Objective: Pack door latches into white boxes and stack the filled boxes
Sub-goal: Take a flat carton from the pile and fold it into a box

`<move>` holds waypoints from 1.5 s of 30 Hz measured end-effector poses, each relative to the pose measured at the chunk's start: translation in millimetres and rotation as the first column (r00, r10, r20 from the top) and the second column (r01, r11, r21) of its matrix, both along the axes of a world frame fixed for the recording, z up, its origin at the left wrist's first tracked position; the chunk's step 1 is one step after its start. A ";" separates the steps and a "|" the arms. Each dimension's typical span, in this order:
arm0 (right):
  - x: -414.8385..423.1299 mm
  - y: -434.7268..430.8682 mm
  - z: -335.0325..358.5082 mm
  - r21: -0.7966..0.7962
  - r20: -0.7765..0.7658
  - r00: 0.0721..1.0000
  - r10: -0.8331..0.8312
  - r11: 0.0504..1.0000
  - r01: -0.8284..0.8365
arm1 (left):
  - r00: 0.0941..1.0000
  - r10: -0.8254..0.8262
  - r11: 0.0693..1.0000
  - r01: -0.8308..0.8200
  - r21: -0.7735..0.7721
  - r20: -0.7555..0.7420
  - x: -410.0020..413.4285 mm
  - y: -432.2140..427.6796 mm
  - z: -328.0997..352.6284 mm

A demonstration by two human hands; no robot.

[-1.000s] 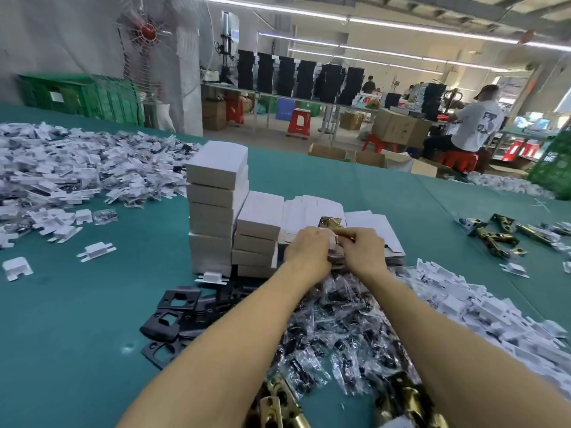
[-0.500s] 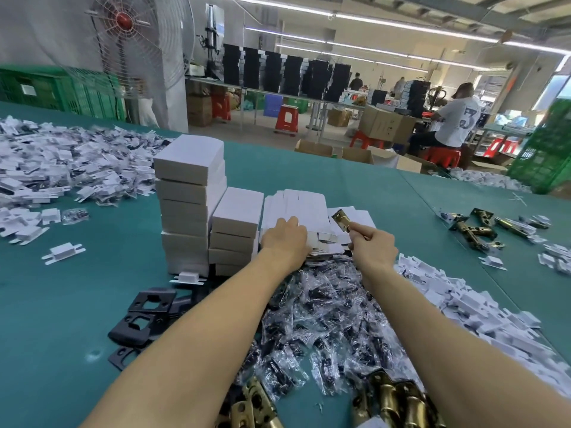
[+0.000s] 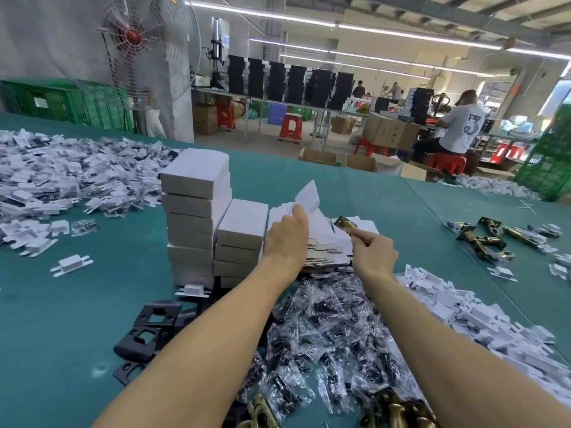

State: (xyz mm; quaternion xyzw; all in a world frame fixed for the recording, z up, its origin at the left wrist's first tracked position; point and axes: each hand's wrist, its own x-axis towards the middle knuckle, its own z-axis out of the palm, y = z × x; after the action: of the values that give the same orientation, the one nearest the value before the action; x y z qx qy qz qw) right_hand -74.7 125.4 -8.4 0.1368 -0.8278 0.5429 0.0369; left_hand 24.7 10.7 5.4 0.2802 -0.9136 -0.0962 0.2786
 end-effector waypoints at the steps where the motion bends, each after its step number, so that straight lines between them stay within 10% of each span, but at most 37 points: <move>1: 1.5 -5.1 0.3 0.061 -0.075 0.997 0.034 0.998 -0.030 | 0.998 0.017 0.999 -0.014 0.039 -0.065 1.3 -0.5 3.0; 11: 16.4 -46.8 -1.1 0.329 -0.281 0.936 0.212 0.937 -0.114 | 0.942 0.031 0.997 -0.005 0.078 -0.334 17.1 16.0 18.6; 17: 25.8 -47.1 -8.7 0.759 -0.134 0.915 0.381 0.633 -0.152 | 0.938 -0.070 0.994 0.039 -0.099 -0.339 32.6 26.5 19.5; 21: 22.6 -33.6 -4.8 0.632 -0.156 0.920 0.361 0.752 -0.188 | 0.933 -0.075 0.997 0.058 -0.059 -0.353 52.5 27.7 7.7; 24: 30.8 -9.0 2.7 0.129 0.052 0.913 0.405 0.904 -0.408 | 0.912 -0.029 0.994 0.068 0.081 -0.409 65.7 36.3 2.7; 29: 39.9 29.0 20.8 -0.725 0.316 0.749 0.582 0.658 -0.204 | 0.946 0.019 0.946 0.088 0.313 -0.323 83.9 47.3 1.1; 33: 35.3 47.7 28.2 -0.774 0.380 0.811 0.446 0.633 0.015 | 0.980 0.013 0.919 0.066 0.389 -0.197 99.8 47.5 5.1; 39: 67.5 60.5 32.2 -0.587 0.249 0.875 0.416 0.783 -0.206 | 0.986 -0.137 0.988 0.129 -0.082 -0.100 108.2 67.5 14.9; 45: 103.3 58.8 43.7 -0.482 0.268 0.770 0.579 0.773 -0.413 | 0.979 -0.196 0.964 0.204 0.168 -0.063 110.2 74.2 8.4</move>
State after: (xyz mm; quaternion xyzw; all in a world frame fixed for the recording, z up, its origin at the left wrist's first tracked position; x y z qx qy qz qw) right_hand 28.6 184.2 35.3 0.2302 -0.6217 0.7039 -0.2549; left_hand 134.9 84.9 13.9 0.2077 -0.9187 -0.2095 0.2626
